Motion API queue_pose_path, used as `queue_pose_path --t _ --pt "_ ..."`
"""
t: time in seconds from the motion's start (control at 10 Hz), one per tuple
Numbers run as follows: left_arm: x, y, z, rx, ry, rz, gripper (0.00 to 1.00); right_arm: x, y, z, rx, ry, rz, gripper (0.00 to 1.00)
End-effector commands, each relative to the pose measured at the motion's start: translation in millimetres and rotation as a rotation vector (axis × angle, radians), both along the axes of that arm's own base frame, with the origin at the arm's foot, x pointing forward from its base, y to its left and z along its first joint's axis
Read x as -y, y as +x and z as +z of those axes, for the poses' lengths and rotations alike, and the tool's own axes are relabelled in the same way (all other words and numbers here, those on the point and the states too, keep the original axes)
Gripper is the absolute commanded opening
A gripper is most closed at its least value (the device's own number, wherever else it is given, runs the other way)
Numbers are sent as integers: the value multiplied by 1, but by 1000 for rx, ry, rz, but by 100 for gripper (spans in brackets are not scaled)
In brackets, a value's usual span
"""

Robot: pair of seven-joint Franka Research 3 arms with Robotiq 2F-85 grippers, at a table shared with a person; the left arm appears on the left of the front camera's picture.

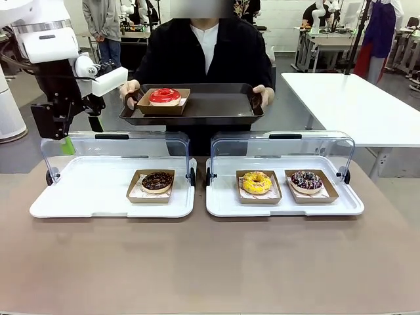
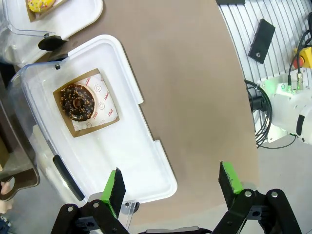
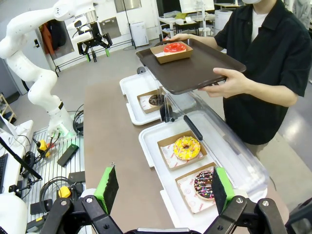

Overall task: Provide the desired donut to the person.
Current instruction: Pick up and lift the Paper togo box containing the Donut pointed at by the person.

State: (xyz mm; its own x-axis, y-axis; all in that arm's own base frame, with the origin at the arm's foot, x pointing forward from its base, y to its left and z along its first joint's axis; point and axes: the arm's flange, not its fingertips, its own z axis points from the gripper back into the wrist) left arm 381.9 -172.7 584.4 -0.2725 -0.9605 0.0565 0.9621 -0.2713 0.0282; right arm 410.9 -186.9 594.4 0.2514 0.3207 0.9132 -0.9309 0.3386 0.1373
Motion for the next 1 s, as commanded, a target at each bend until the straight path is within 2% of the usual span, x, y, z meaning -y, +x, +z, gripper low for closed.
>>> queue_pose_path --t 0.0,0.1,0.2,0.3,0.5,0.6,0.7,0.8,0.9 --pt "-28 31 10 2 -130 55 100 -1 -1 0 7 7 0 100" --pt "-65 34 3 -11 -264 91 100 -1 -1 0 7 7 0 100" --pt "-99 25 -5 -14 -397 117 100 -1 -1 0 7 7 0 100" --pt "-133 36 1 -22 -524 134 100 -1 -1 0 7 7 0 100" --pt "-196 13 -9 -17 -720 147 100 -1 -1 0 7 7 0 100" --pt "-218 9 -6 -7 -799 126 100 -1 -1 0 7 7 0 100" --pt "-241 -10 -13 37 -859 183 100 -1 -1 0 7 7 0 100" --pt "-261 -17 -16 52 -911 230 100 -1 -1 0 7 7 0 100" --pt "-283 -26 -21 34 -970 279 100 -1 -1 0 7 7 0 100"
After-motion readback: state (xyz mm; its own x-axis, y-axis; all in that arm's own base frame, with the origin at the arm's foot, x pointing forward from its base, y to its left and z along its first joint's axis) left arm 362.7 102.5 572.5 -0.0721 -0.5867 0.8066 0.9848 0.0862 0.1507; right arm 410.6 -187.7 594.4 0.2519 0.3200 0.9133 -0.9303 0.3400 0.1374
